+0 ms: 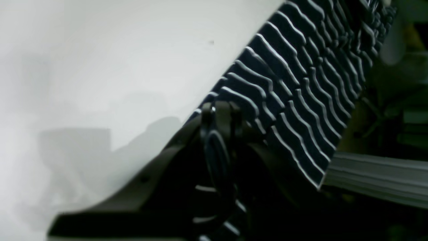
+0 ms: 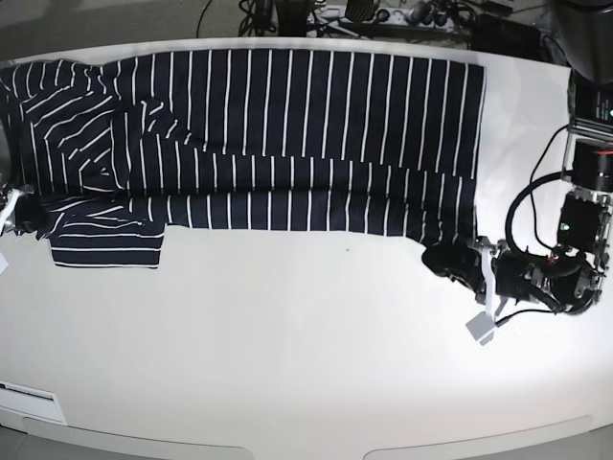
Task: Fold the T-shirt properly
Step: 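Fold the hem edge over toward the folded shoulder edge with both grippers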
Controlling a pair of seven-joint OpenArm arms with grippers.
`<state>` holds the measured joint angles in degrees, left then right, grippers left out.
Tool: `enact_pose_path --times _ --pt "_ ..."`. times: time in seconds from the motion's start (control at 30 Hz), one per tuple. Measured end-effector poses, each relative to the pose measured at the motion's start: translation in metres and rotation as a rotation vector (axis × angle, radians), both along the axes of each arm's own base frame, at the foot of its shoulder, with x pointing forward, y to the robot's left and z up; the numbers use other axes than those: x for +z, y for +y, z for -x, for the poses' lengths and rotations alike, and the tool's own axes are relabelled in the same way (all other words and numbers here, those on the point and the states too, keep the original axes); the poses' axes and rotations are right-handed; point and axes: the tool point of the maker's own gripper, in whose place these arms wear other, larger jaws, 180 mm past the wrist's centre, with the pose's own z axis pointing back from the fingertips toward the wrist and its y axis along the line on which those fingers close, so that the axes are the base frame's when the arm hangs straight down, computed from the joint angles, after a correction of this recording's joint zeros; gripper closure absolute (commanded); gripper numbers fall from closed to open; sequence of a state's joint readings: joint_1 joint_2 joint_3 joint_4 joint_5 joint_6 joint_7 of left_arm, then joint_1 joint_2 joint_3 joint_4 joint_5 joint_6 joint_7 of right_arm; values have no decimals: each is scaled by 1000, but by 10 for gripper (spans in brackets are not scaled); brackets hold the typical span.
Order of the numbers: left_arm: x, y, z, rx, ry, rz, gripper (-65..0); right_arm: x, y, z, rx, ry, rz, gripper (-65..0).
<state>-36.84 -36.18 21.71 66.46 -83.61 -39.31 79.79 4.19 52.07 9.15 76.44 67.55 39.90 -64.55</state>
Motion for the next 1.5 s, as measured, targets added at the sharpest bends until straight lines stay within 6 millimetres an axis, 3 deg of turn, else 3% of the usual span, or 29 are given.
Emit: enact_pose_path --times 0.17,0.33,0.43,0.57,0.77,1.23,1.5 --pt "15 3 4 -38 -59 -28 0 1 0 0 7 -1 9 0" --pt "15 37 11 -3 -49 -101 0 4 -7 0 5 1 37 0" --pt "18 47 11 11 -53 -121 0 5 -6 0 5 -1 31 0" --pt "12 47 16 10 -36 -116 0 5 -6 0 5 -1 30 0" --pt "-28 46 55 -10 88 -129 0 5 -6 0 6 0 31 0" --pt "-3 28 71 -124 -5 -167 0 -2 -10 10 16 60 59 0" --pt "-25 27 96 -138 70 -162 0 -23 -10 35 23 154 69 0"
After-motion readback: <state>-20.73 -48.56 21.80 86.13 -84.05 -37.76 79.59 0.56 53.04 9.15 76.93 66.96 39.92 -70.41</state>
